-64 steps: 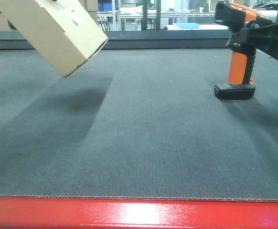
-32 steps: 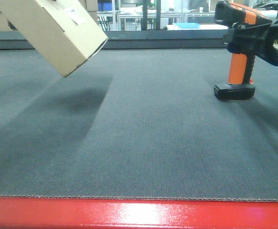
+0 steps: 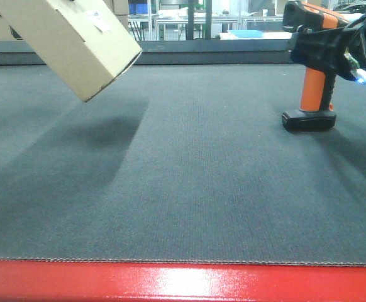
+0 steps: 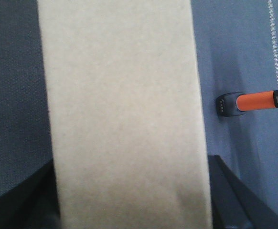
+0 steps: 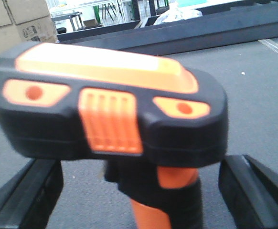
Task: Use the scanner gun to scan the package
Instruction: 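Grasp the orange scanner gun by its head with the right gripper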
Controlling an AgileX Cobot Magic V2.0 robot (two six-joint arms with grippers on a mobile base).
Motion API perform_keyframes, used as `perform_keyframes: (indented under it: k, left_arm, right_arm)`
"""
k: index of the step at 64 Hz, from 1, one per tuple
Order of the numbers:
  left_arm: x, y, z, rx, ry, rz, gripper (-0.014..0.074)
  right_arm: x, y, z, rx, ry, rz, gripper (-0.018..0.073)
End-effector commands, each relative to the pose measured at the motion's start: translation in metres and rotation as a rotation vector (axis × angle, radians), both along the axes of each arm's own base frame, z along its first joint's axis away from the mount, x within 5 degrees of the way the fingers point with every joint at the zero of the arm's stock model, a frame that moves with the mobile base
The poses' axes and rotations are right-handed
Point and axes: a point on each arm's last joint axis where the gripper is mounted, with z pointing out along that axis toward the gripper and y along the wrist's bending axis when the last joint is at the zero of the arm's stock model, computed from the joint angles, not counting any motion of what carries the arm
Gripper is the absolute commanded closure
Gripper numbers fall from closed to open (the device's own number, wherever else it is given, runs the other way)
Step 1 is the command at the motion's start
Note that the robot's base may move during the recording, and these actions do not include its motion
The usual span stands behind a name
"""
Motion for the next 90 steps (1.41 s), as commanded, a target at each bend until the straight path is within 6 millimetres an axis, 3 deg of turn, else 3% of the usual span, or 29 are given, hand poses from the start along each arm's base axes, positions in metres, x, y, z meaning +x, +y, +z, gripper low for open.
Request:
perform_keyframes:
  k: [1, 22, 43, 90]
  left_arm:
    - [-0.003, -0.003, 0.010, -0.028, -0.032, -0.001, 0.0708]
    - [-0.003, -0.003, 0.010, -0.024, -0.031, -0.001, 0.0708]
    - [-0.003, -0.002, 0.010, -0.022, -0.037, 0.003, 0.0708]
    - [0.000, -0.001, 0.011, -0.022, -0.067, 0.027, 0.0708]
  right_arm:
    - [0.004, -0.006, 0.003, 0.007, -0.023, -0.027, -0.0010]
    - [0.019, -0.002, 0.015, 0.026, 0.010, -0.013, -0.0010]
    - [0.025, -0.001, -0.003, 0.013, 0.043, -0.017, -0.0010]
    - [0.040, 0.003, 0.007, 0.025, -0.013, -0.017, -0.0010]
